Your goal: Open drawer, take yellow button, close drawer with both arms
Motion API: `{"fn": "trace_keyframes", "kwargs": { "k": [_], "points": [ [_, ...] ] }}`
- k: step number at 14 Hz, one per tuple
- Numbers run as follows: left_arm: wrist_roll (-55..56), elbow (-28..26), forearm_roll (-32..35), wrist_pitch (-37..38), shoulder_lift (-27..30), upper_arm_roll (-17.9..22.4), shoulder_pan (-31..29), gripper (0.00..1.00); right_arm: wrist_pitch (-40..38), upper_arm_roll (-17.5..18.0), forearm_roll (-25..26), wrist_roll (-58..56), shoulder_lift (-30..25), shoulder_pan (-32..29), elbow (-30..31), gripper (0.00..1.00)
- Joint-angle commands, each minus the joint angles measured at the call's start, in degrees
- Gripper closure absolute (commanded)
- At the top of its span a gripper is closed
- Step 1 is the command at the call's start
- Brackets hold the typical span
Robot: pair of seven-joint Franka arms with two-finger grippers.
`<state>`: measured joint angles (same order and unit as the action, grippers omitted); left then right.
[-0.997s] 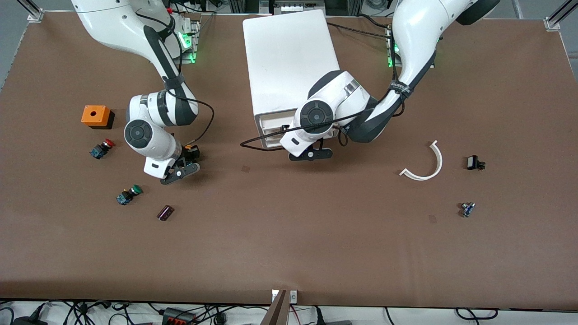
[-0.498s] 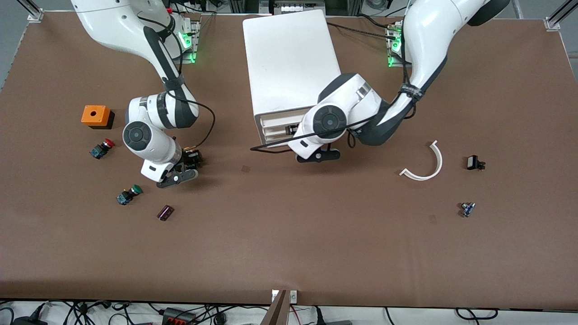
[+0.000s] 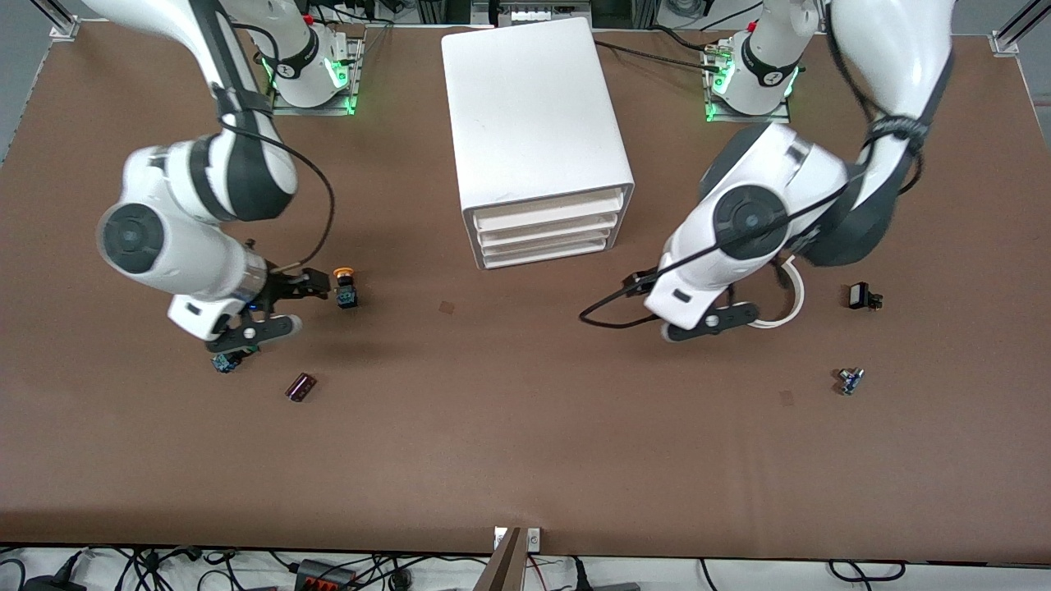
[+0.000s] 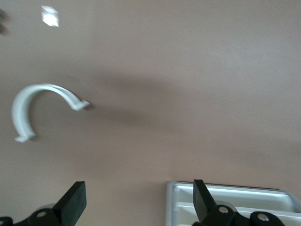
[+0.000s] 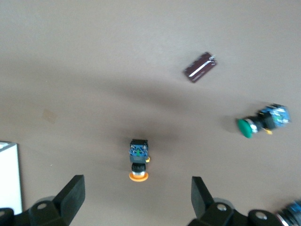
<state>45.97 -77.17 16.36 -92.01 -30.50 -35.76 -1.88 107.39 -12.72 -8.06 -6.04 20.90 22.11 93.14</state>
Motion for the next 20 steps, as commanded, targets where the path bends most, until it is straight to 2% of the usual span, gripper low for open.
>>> {"fn": "trace_keyframes", "kwargs": {
  "k": [1,3,5,7,8,9,11,12,14,16,19,20],
  "points": [
    [-10.2,2.0,3.2,5.8,2.4,-0.2,-2.1,0.0,-8.7,-1.8,-0.3,2.7,-0.2,-0.2,-7.8,0.0],
    [-13.9,4.6,2.4,9.9,4.4,0.1,-4.5,0.0,-11.4,-2.3,-0.3,5.2,-1.3,-0.2,-10.5,0.0],
    [-17.6,3.4,0.5,10.0,8.5,1.5,-5.2,0.0,-11.9,-2.4,0.2,8.0,-3.2,-0.2,-11.0,0.0],
    [-26.9,-0.6,-7.6,8.7,13.5,11.8,-2.1,0.0,-11.9,-2.6,1.0,8.0,-3.8,-0.4,-11.3,0.0],
    [-31.8,-3.9,-11.9,6.0,16.8,19.5,1.3,0.0,-11.9,-3.0,1.3,7.8,-3.9,-0.6,-11.8,0.0],
    [-35.6,-7.7,-14.8,3.4,20.3,23.5,2.4,0.0,-11.9,-4.0,1.4,7.6,-3.9,-0.7,-12.5,0.0],
    [-43.7,-14.6,-19.2,-1.7,26.2,26.3,2.0,0.0,-12.0,-7.0,0.9,7.3,-3.9,-0.7,-13.2,0.0],
    [-47.7,-16.9,-19.3,-4.9,28.3,28.0,2.0,0.0,-11.9,-7.6,0.9,7.4,-4.0,-0.9,-13.5,0.0],
    [-51.3,-18.4,-19.3,-6.2,30.1,28.6,1.9,0.0,-11.3,-6.5,0.9,8.1,-5.5,-4.0,-13.6,0.0],
    [-51.4,-19.1,-19.0,-6.1,30.8,29.8,1.9,0.0,-11.5,-2.6,1.1,8.2,-6.8,-8.9,-13.5,0.0],
    [-51.4,-21.1,-18.7,-5.9,33.2,30.1,1.9,0.0,-11.5,8.6,3.0,8.1,-9.4,-21.2,-13.0,0.0],
    [-51.2,-22.0,-18.7,-5.7,33.9,30.0,1.9,0.0,-11.7,10.3,4.5,7.5,-9.8,-23.1,-12.9,0.0]
  ]
}}
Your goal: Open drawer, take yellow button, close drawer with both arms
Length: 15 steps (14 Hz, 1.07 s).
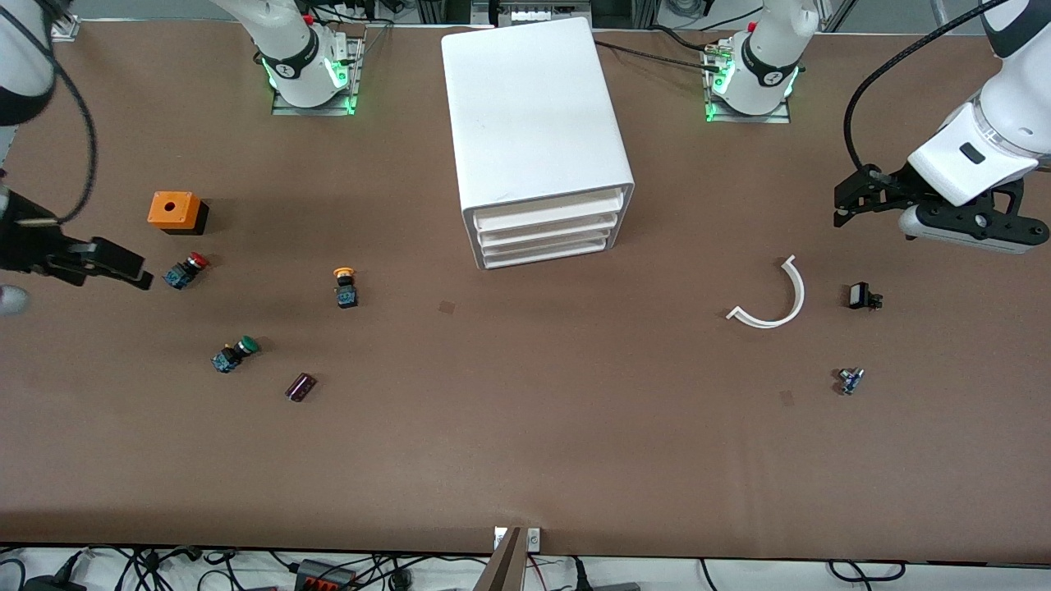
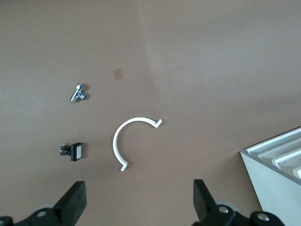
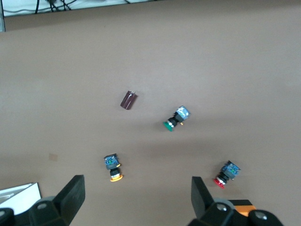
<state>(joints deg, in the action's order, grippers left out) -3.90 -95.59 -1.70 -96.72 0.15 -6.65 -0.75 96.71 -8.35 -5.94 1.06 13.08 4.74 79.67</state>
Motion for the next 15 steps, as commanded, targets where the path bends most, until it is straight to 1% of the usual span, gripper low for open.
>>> {"fn": "trace_keyframes", "kwargs": {
  "k": [1,3,7,10,13,15],
  "points": [
    [-1.5,-2.9,-0.4,-0.3,2.7,0.6,0.6,0.0,-1.3,6.2,3.1,0.3,-2.3,-6.5,0.6,0.0],
    [-1.5,-1.1,-0.1,0.7,1.3,0.7,0.7,0.0,-2.4,6.2,3.9,-0.4,-3.2,-7.0,0.6,0.0],
    [-1.5,-0.7,-0.1,1.6,1.2,0.4,0.7,0.0,-4.1,6.0,5.1,-4.0,-4.0,-6.9,1.1,0.0],
    [-1.5,-0.2,-0.1,1.6,1.0,0.3,0.8,0.0,-2.2,6.3,8.3,-3.3,-8.7,-6.6,8.5,0.0],
    [-1.6,-0.2,-0.2,1.7,1.0,0.3,0.8,0.0,-0.6,6.4,8.2,-3.2,-11.9,-6.7,13.5,0.0],
    [-1.5,-0.2,-0.1,1.7,1.0,0.3,0.8,0.0,-0.5,6.4,7.6,-3.0,-12.6,-6.7,14.7,0.0]
  ]
}}
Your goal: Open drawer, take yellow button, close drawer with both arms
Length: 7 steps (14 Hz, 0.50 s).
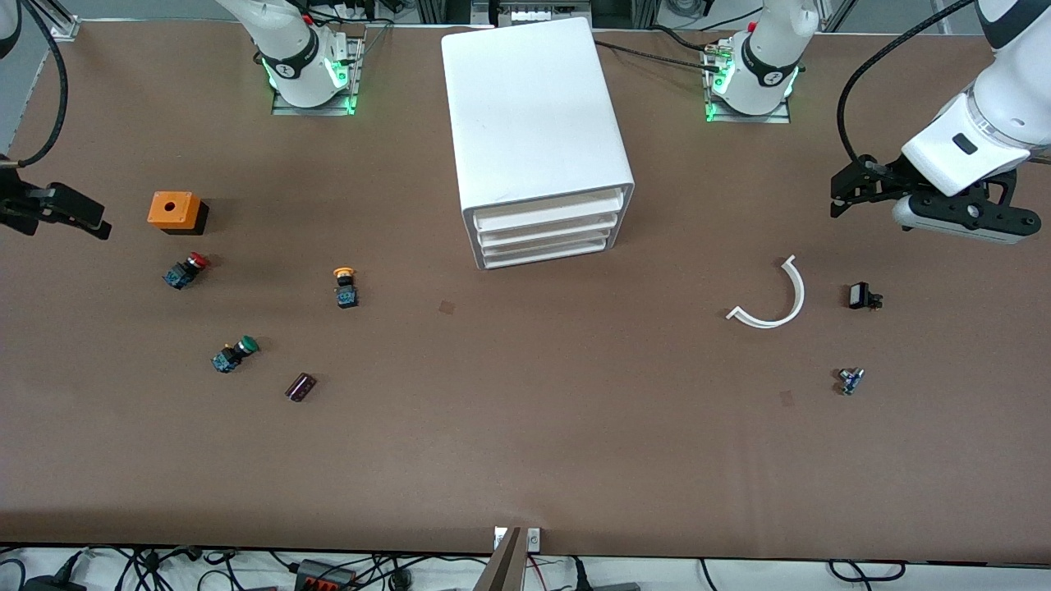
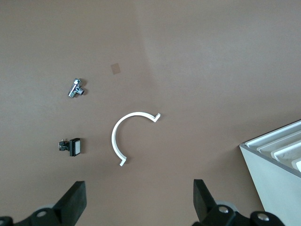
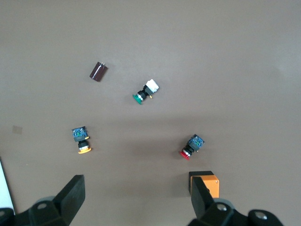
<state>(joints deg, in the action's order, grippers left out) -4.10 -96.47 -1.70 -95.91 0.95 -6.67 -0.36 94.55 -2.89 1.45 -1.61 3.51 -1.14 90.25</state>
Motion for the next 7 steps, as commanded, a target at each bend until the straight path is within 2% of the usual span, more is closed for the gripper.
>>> {"fn": "trace_keyframes", "kwargs": {
  "k": [1,7],
  "points": [
    [-1.3,0.8,-0.2,0.8,0.1,0.3,0.4,0.0,1.6,1.0,0.1,-0.3,-3.0,-0.9,4.1,0.0],
    [-1.3,1.5,-0.2,0.9,-0.2,0.2,0.9,0.0,1.3,0.8,0.3,-0.4,-2.7,-0.8,4.1,0.0]
  ]
}}
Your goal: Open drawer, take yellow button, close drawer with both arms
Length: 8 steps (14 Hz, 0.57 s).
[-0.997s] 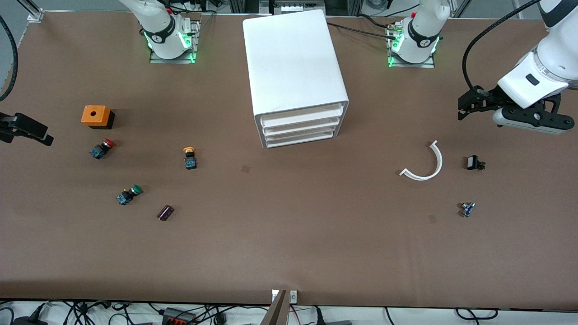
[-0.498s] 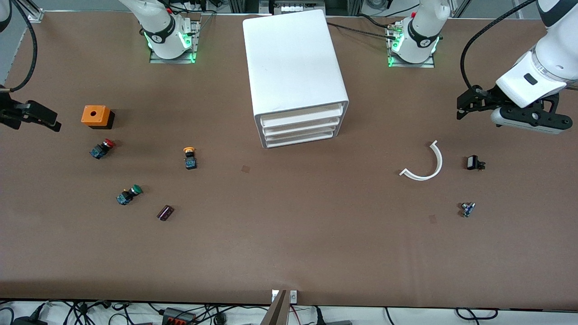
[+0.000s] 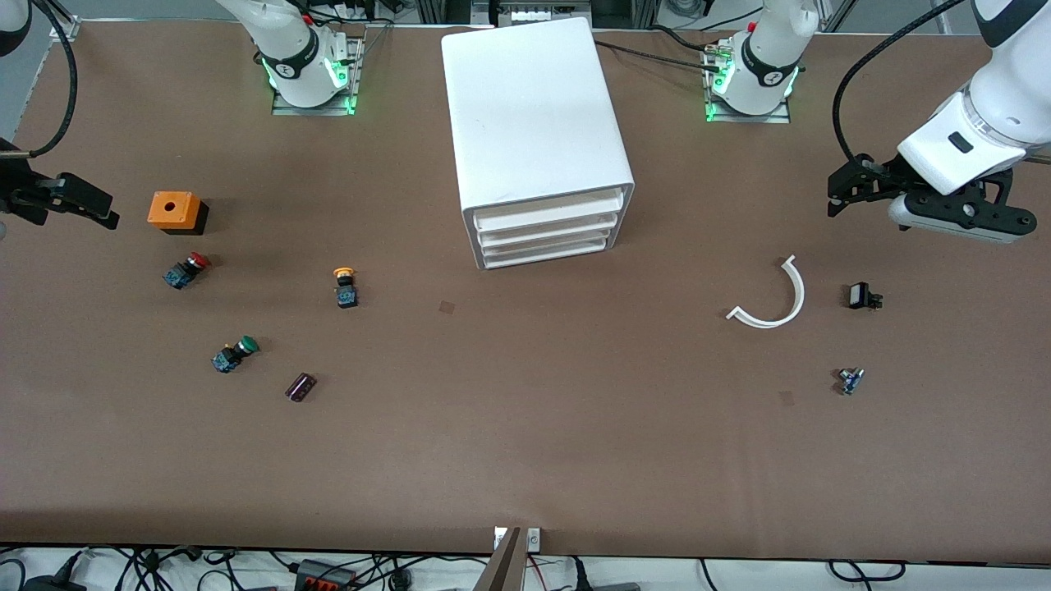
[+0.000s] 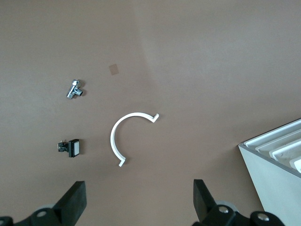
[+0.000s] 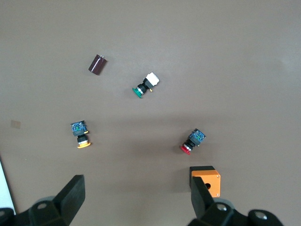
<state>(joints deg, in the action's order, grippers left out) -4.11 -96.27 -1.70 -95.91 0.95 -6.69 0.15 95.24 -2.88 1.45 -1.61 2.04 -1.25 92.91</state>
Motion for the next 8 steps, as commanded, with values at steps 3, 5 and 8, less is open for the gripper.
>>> {"fn": "trace_keyframes", "kwargs": {
  "k": [3,5,8],
  "points": [
    [-1.3,1.4,-0.2,0.9,-0.2,-0.3,0.6,0.0,0.1,0.8,0.3,-0.4,-1.3,-0.9,1.4,0.0],
    [-1.2,1.5,-0.2,1.4,-0.2,-0.7,0.6,0.0,0.1,0.8,0.4,-0.4,-1.4,-0.9,1.4,0.0],
    [-1.2,1.5,-0.2,1.5,-0.3,-0.8,0.6,0.0,0.1,0.8,0.7,-0.5,-1.3,-0.7,1.4,0.0]
  ]
}}
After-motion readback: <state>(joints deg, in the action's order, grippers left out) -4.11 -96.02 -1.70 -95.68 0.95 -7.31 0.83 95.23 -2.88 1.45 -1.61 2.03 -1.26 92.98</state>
